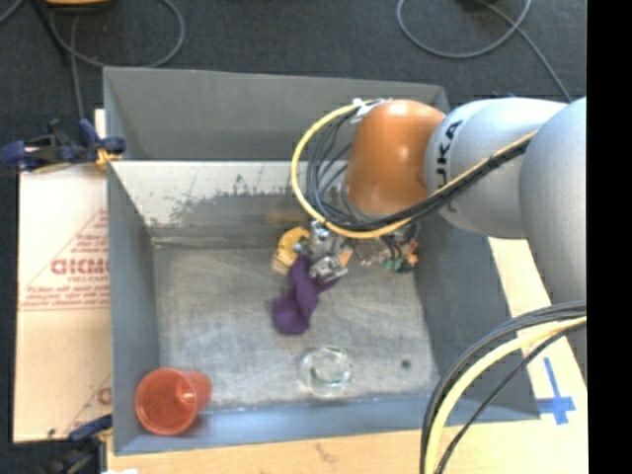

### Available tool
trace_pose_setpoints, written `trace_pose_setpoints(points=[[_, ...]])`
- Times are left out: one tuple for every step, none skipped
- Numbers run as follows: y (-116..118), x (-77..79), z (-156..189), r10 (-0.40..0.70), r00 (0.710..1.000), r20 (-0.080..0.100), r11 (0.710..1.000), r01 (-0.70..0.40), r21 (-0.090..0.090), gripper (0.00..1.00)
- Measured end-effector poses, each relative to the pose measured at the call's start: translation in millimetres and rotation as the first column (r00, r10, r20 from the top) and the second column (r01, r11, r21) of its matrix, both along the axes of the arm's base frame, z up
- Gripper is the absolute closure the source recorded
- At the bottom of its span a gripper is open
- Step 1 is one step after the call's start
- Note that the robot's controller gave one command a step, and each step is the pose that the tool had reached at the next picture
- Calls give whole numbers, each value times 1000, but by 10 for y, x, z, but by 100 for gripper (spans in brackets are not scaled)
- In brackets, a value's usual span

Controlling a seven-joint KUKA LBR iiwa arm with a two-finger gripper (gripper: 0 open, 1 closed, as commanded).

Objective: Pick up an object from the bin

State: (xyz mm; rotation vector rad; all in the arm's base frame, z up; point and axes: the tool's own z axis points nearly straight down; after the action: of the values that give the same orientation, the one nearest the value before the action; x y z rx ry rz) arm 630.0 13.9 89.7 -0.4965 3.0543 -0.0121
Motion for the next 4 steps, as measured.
trace_pose_setpoints(points=[[-2,0,-1,0,1000,0,1000,0,0,100],[-12,-93,-24,1,1000,-27,1000,-1,0,100],[-77,77,1064,19,999,-43,1000,-19,1,100],[-76,77,1063,19,999,-43,1000,-19,1,100]])
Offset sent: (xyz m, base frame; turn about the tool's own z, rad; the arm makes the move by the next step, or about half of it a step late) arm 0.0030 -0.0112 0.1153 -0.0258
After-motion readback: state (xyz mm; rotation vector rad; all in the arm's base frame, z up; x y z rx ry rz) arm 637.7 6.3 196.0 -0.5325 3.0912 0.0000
